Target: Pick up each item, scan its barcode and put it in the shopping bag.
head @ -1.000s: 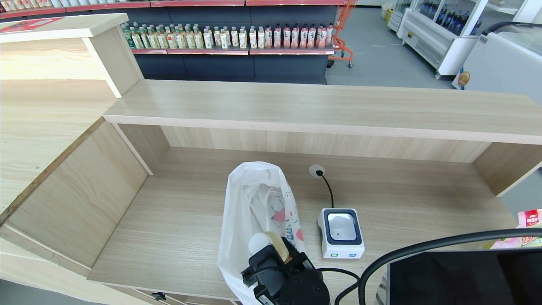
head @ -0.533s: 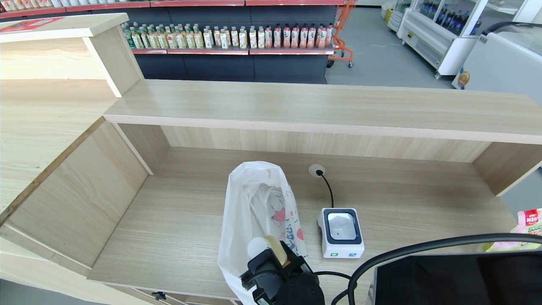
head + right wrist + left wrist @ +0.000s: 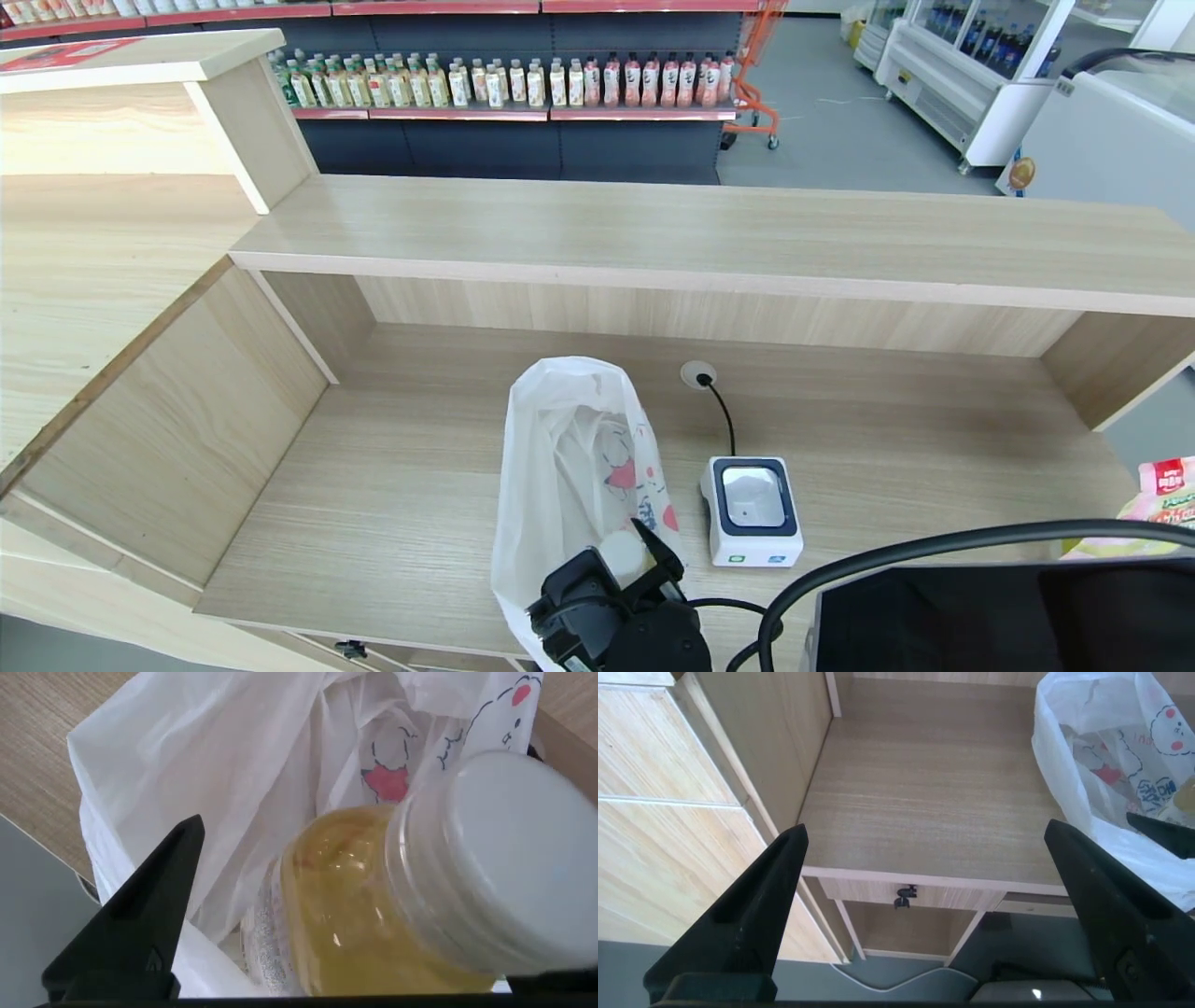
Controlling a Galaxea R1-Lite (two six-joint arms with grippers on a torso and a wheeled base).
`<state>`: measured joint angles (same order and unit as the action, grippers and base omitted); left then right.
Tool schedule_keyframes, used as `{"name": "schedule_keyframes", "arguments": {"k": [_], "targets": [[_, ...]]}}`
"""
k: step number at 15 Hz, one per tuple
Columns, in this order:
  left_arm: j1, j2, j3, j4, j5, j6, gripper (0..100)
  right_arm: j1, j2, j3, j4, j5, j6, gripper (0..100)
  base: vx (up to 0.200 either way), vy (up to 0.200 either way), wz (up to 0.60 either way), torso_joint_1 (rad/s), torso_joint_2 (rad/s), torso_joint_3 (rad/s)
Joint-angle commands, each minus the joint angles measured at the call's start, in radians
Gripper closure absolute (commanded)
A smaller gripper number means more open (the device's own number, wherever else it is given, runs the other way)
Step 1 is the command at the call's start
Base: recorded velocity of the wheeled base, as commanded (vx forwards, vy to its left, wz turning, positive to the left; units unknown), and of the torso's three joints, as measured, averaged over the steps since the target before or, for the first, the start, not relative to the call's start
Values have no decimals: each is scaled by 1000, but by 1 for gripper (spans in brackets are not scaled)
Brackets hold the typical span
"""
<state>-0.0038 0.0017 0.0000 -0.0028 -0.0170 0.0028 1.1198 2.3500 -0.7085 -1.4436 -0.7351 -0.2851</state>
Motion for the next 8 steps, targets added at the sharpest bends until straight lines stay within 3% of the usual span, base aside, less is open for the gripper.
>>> {"name": "schedule_keyframes", "arguments": {"k": [1,6,8], "targets": [[1,0,0,0,0,0,0,2,-1,3,0,0,-2,0,0,0,0,0,0,0],[1,0,0,0,0,0,0,11,-104,75,11,-9,-25,0,0,0,0,0,0,0],[1,0,0,0,0,0,0,17,-222,172,3,-7,-140,0,0,0,0,0,0,0]]}}
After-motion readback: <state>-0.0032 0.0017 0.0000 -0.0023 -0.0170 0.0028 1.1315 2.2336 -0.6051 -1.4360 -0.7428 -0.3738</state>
